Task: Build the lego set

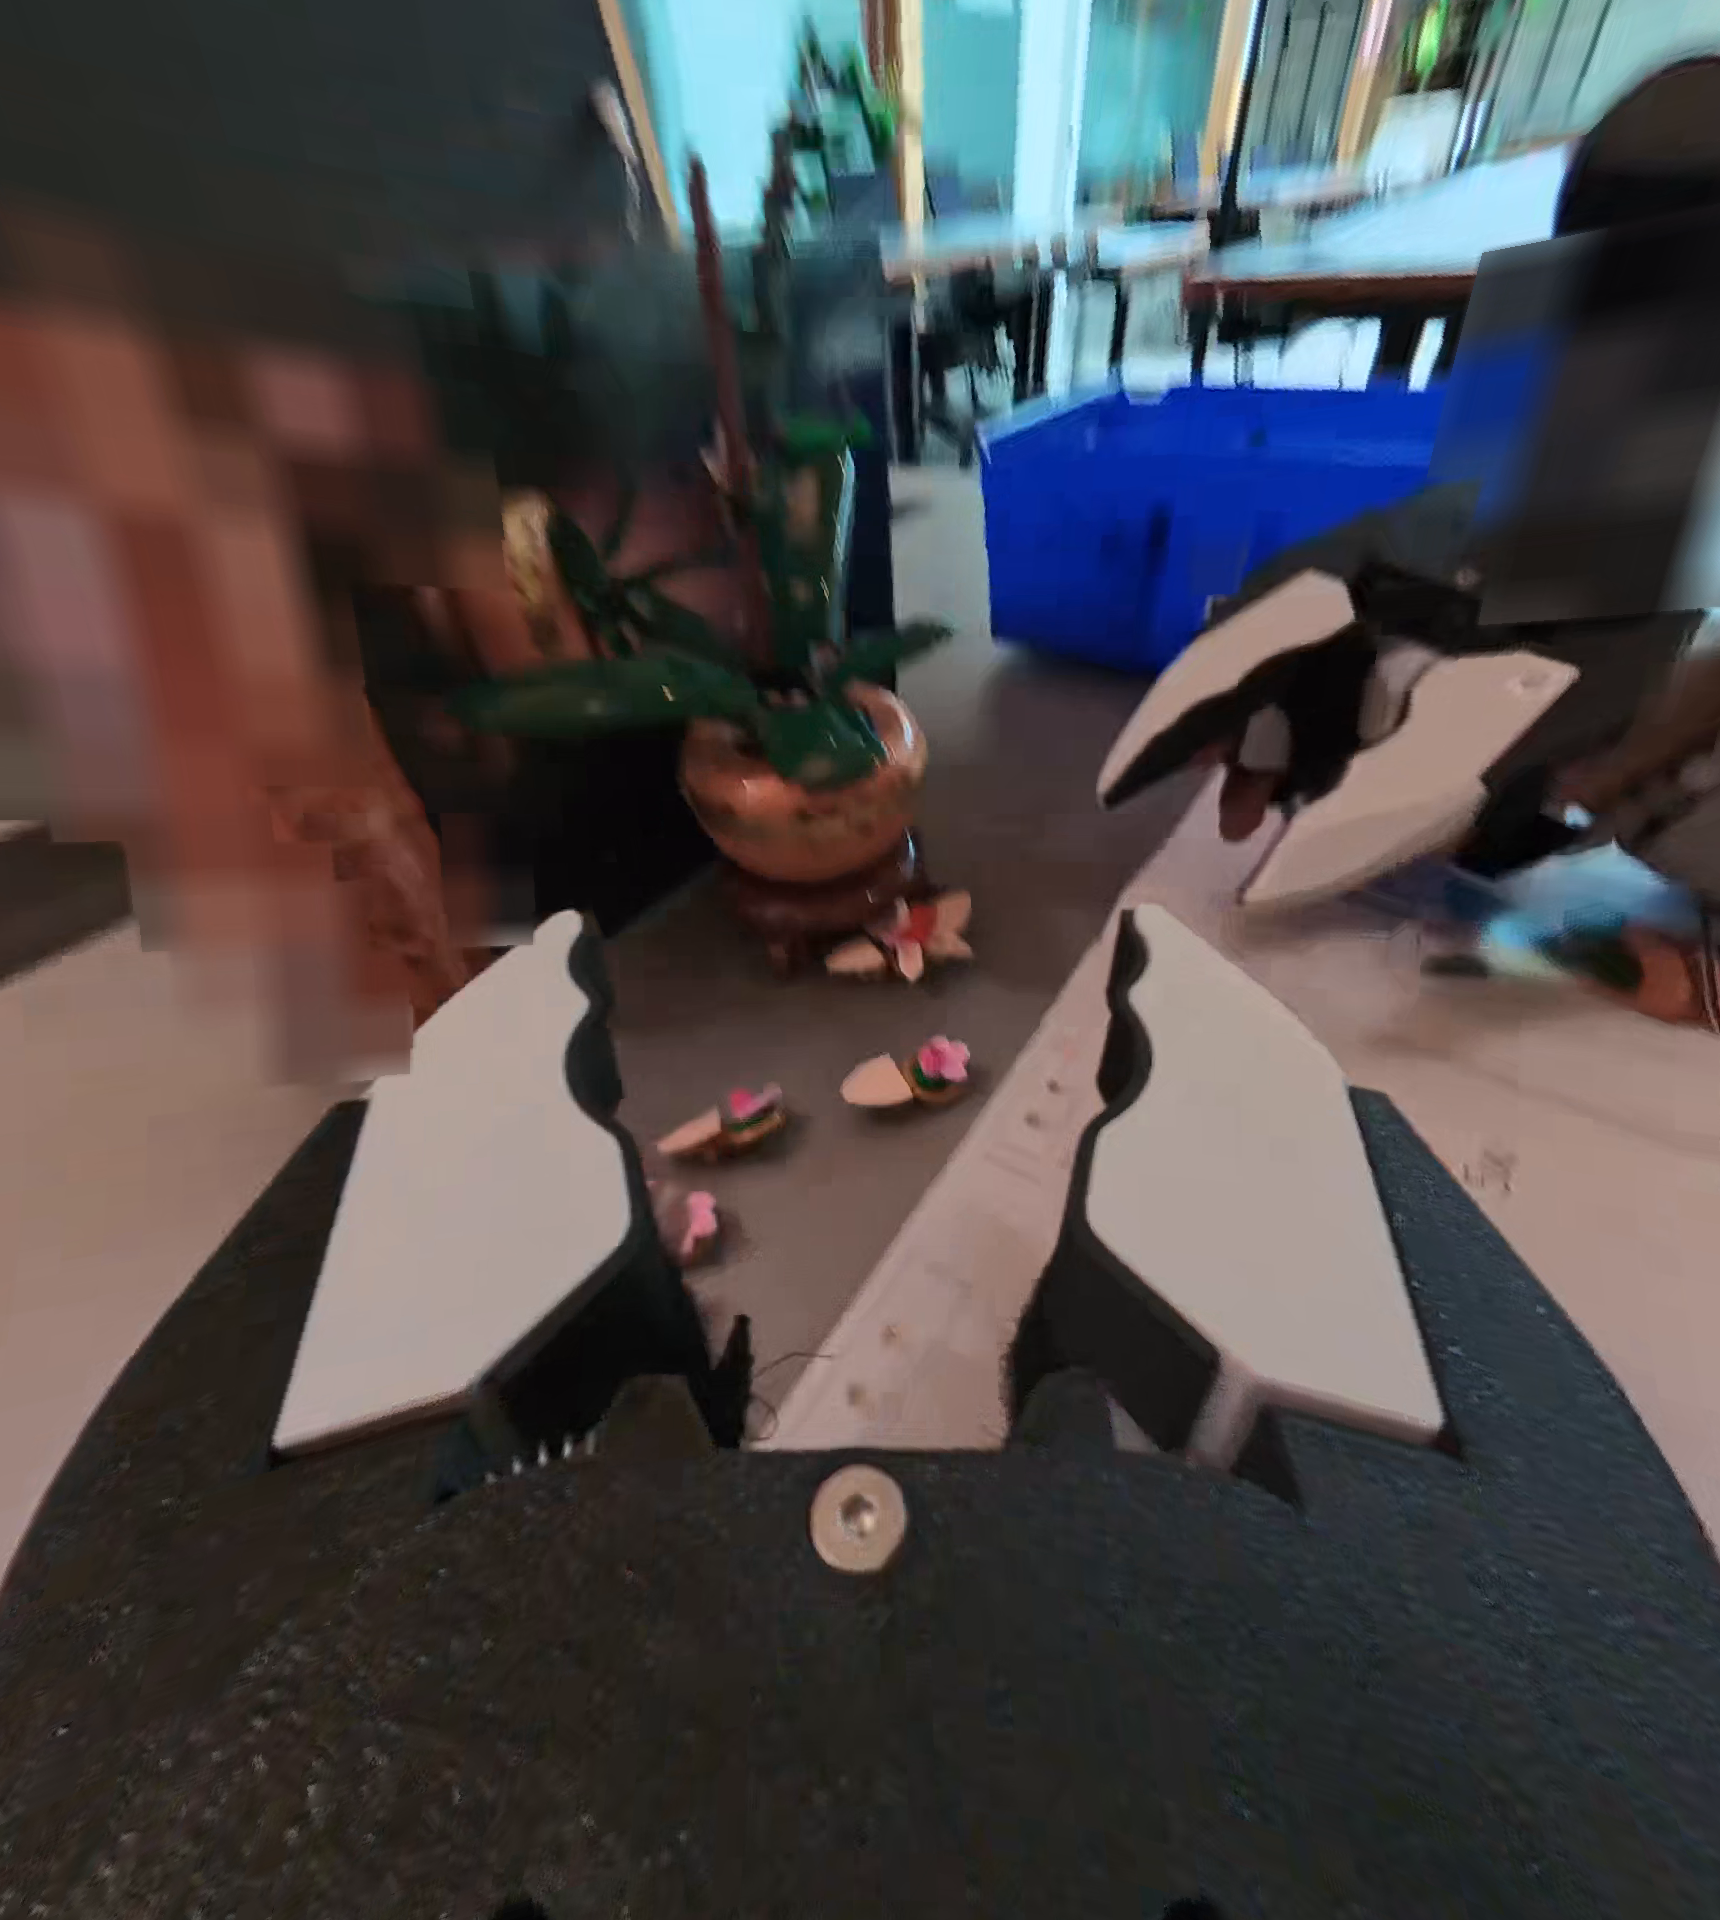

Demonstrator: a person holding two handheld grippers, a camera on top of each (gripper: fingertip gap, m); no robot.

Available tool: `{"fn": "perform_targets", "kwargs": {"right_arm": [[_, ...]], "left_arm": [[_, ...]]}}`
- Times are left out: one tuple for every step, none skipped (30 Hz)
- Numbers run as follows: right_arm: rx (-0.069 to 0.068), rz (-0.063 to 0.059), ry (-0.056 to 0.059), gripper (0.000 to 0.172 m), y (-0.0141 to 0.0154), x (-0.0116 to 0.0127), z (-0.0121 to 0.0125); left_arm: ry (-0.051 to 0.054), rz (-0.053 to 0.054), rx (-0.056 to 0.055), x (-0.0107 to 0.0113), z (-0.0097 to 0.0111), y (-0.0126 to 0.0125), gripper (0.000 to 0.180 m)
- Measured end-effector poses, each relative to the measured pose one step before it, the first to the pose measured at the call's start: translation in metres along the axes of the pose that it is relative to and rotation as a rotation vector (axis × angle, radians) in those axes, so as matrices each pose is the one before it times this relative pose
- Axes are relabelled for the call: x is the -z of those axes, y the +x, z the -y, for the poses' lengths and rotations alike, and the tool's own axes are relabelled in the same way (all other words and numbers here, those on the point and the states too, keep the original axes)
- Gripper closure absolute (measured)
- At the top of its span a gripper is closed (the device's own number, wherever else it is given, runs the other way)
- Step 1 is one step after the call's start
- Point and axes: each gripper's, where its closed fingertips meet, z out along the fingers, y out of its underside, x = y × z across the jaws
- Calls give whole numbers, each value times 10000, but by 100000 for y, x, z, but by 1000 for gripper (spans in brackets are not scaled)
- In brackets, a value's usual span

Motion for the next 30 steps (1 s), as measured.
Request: {"fn": "perform_targets", "kwargs": {"right_arm": [[84, -28, 701, 128, 25, 321, 1023], [51, -109, 783, 121, 147, 327, 1128], [5, -218, 820, 109, 335, 300, 1186], [-19, -288, 791, 95, 466, 299, 1161], [-104, -381, 719, 80, 614, 298, 1082], [-173, -280, 688, 66, 481, 250, 1022], [-114, -86, 559, 53, 254, 169, 826], [-128, -257, 175, 45, 505, 146, 355], [-69, -265, 53, 34, 494, 73, 176], [54, -96, -59, 27, 245, 33, -29], [172, -67, -158, 27, 171, 37, -218], [236, -241, -141, 27, 352, 41, -194], [258, -341, -32, 27, 440, 85, 7], [213, -335, 144, 27, 410, 127, 308], [133, -267, 258, 27, 319, 163, 480], [14, -252, 198, 27, 354, 131, 359], [-44, -145, 105, 27, 233, 76, 157], [-43, -26, 8, 27, 94, 16, -23], [-34, -35, -71, 27, 84, -21, -147], [4, 35, -66, 27, -54, -42, -138], [10, 76, -34, 27, -148, -53, -69], [19, 126, 11, 27, -240, -50, 0], [-5, 94, 1, 27, -200, -64, -28], [-34, 98, -41, 27, -182, -65, -115], [-94, 116, -32, 27, -195, -58, -104], [-155, 98, -17, 27, -131, -49, -85], [-171, 128, -17, 27, -150, -50, -86], [-161, 76, 23, 27, -77, -26, -30], [-122, 57, 45, 27, -81, -12, 30], [-58, 80, 42, 27, -144, -17, 47]], "left_arm": [[635, 206, 144, 298, 856, -562, 84], [537, 305, 258, 258, 719, -709, 75], [475, 376, 270, 227, 645, -806, 65], [408, 391, 236, 215, 545, -813, 57], [301, 377, 165, 171, 400, -761, 49], [102, 327, -7, 105, 141, -610, 41], [-130, 327, -210, 5, -181, -532, 35], [-308, 346, -464, -40, -481, -484, 34], [-363, 377, -677, -79, -579, -444, 34], [-321, 373, -739, -81, -502, -346, 34], [-212, 364, -601, -78, -278, -299, 34], [-62, 354, -380, -47, 4, -274, 34], [53, 307, -135, -5, 179, -256, 34], [120, 242, 63, 38, 264, -239, 34], [146, 144, 143, 54, 275, -180, 34], [111, 141, 144, 74, 185, -278, 34], [73, 150, 107, 89, 103, -379, 34], [51, 167, 98, 94, 44, -462, 34], [44, 188, 117, 97, 40, -519, 34], [28, 196, 133, 80, 31, -530, 34], [39, 168, 106, 82, 49, -475, 34], [63, 115, 70, 85, 101, -360, 34], [77, 84, 80, 69, 107, -279, 34], [85, 58, 128, 72, 133, -207, 34], [96, 34, 164, 53, 129, -155, 34], [74, 11, 177, 46, 82, -127, 34], [29, -55, 186, 17, 3, -37, 34], [-21, -102, 200, 2, -84, 18, 34], [-60, -86, 198, -24, -175, 2, 34], [-80, -111, 142, -45, -216, 51, 34]]}}
